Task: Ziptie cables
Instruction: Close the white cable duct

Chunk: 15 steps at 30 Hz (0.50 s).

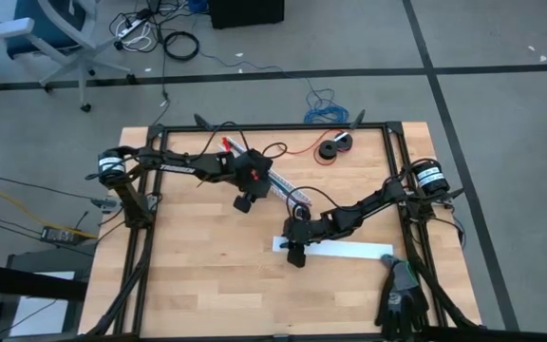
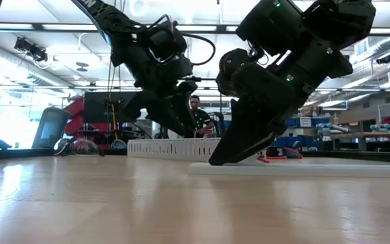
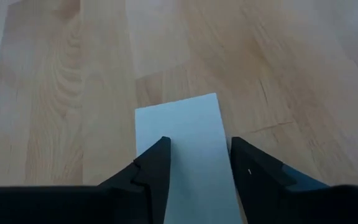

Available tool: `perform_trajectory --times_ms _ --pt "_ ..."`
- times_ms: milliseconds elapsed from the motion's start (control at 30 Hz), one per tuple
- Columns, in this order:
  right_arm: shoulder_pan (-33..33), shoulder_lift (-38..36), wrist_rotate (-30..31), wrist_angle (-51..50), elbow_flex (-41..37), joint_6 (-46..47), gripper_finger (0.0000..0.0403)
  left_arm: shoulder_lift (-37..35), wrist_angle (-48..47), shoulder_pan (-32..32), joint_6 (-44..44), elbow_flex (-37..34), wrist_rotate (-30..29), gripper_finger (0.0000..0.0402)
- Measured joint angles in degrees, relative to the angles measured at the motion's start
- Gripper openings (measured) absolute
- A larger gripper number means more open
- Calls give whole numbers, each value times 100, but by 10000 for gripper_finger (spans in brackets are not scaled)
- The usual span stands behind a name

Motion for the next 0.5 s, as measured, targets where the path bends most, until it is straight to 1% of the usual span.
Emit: perform_trajectory --times_ms 133,233,367,500 --pt "0 -2 9 60 0 116 152 0 354 1 32 0 -253 237" --pt "-2 -2 7 64 0 129 152 78 312 1 44 11 -429 244" --pt "-2 -26 6 63 0 128 152 365 113 3 36 7 -436 232" --pt "-42 -186 -25 -117 -8 89 153 554 198 5 0 9 -462 209"
